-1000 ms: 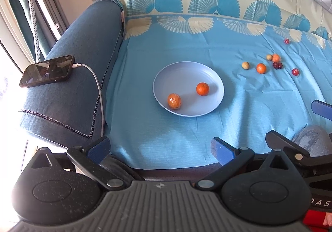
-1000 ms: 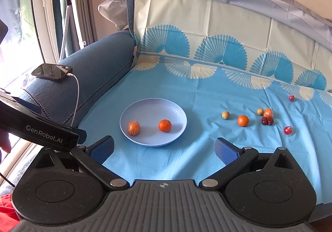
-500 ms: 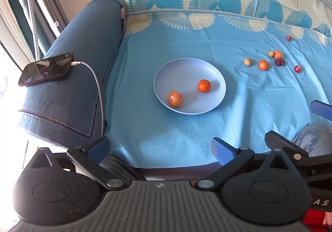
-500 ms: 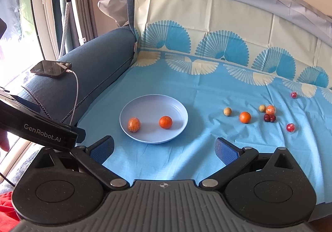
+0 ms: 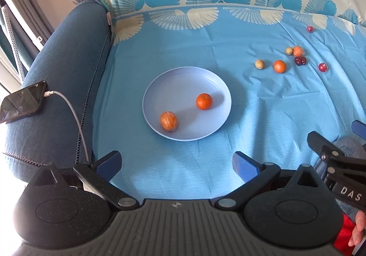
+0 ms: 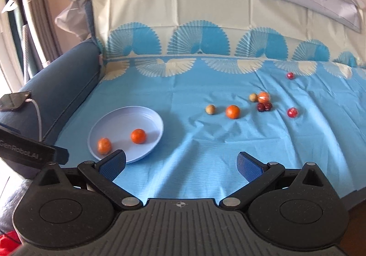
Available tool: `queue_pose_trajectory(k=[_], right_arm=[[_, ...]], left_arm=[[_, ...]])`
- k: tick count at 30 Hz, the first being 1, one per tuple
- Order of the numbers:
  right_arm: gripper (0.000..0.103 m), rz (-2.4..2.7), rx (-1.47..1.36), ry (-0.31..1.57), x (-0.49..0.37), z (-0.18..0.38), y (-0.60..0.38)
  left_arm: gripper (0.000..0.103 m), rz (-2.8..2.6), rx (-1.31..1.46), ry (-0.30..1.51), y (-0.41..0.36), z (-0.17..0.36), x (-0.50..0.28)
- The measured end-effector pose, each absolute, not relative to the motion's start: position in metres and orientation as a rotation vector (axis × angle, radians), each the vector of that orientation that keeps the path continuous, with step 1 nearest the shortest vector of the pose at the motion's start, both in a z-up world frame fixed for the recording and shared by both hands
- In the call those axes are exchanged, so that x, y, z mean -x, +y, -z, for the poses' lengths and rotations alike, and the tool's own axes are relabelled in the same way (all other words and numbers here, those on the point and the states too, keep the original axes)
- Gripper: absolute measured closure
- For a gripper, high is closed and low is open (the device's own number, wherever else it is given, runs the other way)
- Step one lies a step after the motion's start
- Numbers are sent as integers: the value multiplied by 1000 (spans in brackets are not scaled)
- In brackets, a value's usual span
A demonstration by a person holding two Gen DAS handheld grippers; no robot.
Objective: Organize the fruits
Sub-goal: 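Grasp a tan longan with the left tool while the right tool grasps a dark red date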
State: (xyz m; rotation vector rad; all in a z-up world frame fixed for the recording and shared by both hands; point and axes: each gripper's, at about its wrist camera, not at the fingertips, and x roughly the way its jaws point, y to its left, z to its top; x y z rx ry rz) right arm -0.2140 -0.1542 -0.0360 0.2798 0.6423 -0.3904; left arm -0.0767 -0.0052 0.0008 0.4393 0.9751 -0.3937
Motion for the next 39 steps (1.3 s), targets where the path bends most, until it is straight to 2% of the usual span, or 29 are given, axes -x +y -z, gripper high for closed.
queue_pose_trajectory(k=[12,21,24,25,26,31,39], right_arm=[[1,657,-310,590,154,110,-327],[3,589,-295,652,97,163,-388],[22,574,-285,658,81,175,-402],[43,558,-286,664,77,179,-407],[52,547,-292,682,72,182,-412],[53,598,-293,705,58,197,-429],[44,563,-252,669,48,205,-430]], left_arm=[[0,467,-464,1001,-128,46,10],[0,490,-482,1033,-206,93,-40],[0,503,-515,1030,-226,112,-53],[0,513,-530,1027,-232,118,-57],[0,524,-542,1026,-238,124,-61],[0,569,-545,1025,-259,148,-77],[2,641,-544,1008,-286,174,-99]])
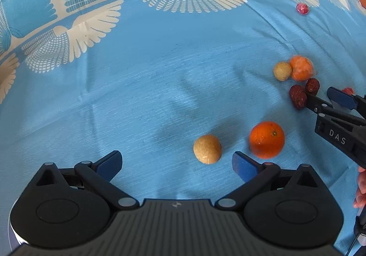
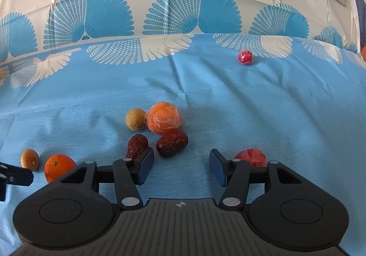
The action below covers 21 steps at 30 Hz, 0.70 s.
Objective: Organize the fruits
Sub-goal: 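Grasp a tan longan with the left tool while the right tool grasps a dark red date, then carry the longan and date over the plate and open both tools to release them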
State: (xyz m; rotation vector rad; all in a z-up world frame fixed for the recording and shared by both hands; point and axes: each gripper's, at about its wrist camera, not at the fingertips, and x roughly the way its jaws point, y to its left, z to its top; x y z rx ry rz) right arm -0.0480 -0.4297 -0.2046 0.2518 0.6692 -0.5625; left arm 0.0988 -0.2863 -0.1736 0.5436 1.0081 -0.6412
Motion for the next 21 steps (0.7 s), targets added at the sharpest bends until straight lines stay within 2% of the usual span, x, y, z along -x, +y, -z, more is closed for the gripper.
queue_pose_trajectory(k=[2,3,4,5,11,21], right_arm=[[43,564,-238,662,43,206,-431],[43,565,-228,657,41,207,-431],[51,571,-214,656,39,207,-431],[69,577,-201,654,39,207,-431],[70,678,-312,608,73,183,-426],[70,526,-315,521,147,92,-337]], left_arm=[[13,659,-529,1006,-289,174,-101],[40,676,-527,1006,-291,173,-102],[77,698,-526,1014,-292,172,-103],[76,704,-515,1018,-292,171,-103],[76,726,-442,961,-266,144,-88],[76,673,-391,946,-161,54,-11]])
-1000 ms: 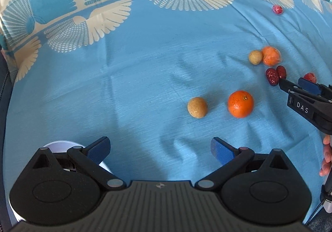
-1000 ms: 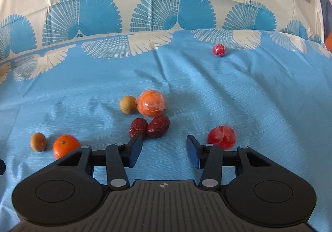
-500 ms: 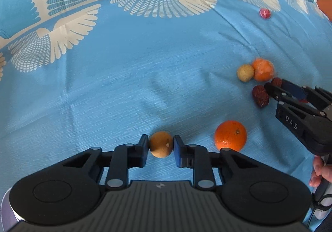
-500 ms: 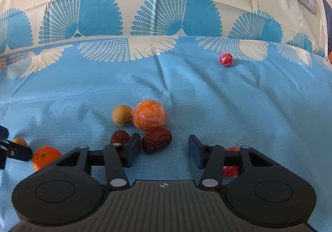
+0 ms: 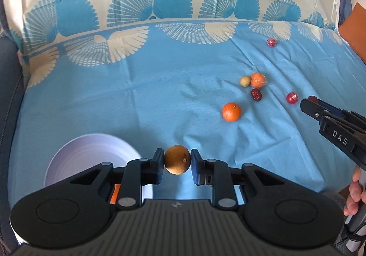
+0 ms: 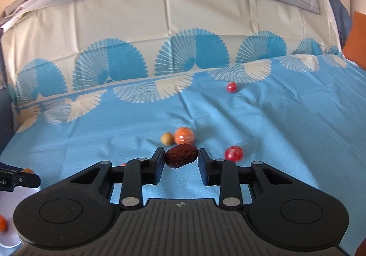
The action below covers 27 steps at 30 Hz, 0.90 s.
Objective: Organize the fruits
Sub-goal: 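Carry the longan and date over the plate and open both tools to release them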
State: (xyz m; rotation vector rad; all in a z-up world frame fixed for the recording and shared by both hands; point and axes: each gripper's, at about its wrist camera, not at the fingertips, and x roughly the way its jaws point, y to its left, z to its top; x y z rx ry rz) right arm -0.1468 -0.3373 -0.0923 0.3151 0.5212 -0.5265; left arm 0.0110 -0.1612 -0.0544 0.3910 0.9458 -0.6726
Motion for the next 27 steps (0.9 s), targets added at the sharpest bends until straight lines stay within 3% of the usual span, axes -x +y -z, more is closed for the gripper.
queue_pose_trajectory(k=[15,27], right_arm=[[70,129,-223,577,188,6,-154],[70,49,-98,574,207,-25,-74]], left_arm=[[76,473,-277,957,34,-21,72],[76,433,-194,894,106,-39,102]])
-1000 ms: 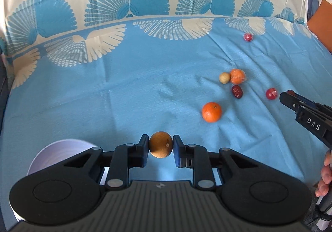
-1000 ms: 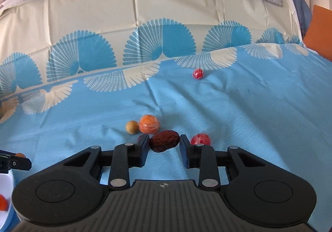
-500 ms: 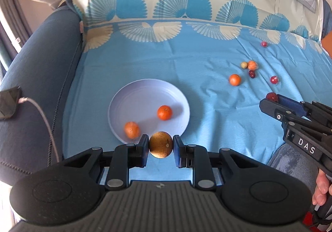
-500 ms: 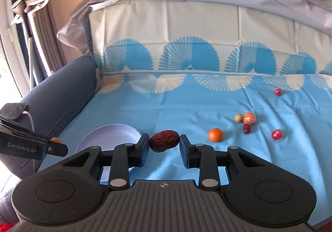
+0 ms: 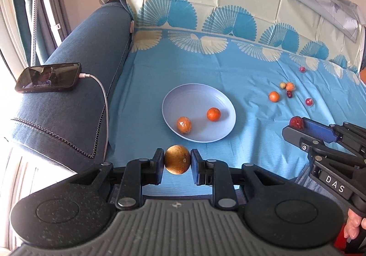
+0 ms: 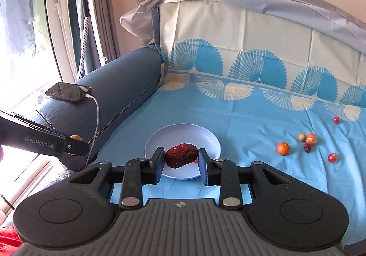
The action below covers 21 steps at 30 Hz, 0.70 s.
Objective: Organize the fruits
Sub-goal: 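Carry the longan and date over the plate and open both tools to release them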
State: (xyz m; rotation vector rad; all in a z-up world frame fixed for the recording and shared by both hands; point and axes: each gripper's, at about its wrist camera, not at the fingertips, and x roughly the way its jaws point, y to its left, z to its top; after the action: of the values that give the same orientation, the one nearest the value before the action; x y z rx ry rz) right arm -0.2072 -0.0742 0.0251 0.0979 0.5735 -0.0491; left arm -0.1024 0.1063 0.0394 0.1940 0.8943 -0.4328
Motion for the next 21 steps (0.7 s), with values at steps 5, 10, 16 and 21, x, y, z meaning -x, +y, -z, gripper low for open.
queue_pose_trajectory(k=[5,10,16,21], right_arm=[[70,45,-73,574,212,-32,-65],[70,47,-68,572,213,-33,-63],[70,43,-68,566,215,-34,-64],[70,47,-76,564,216,-34,-66]], left_arm=[[76,432,-166,893,116,-41,107],[76,429,-159,878,118,-45,110],[76,434,-163,874,117,-46,112],[76,435,-167,869,113,-47,112]])
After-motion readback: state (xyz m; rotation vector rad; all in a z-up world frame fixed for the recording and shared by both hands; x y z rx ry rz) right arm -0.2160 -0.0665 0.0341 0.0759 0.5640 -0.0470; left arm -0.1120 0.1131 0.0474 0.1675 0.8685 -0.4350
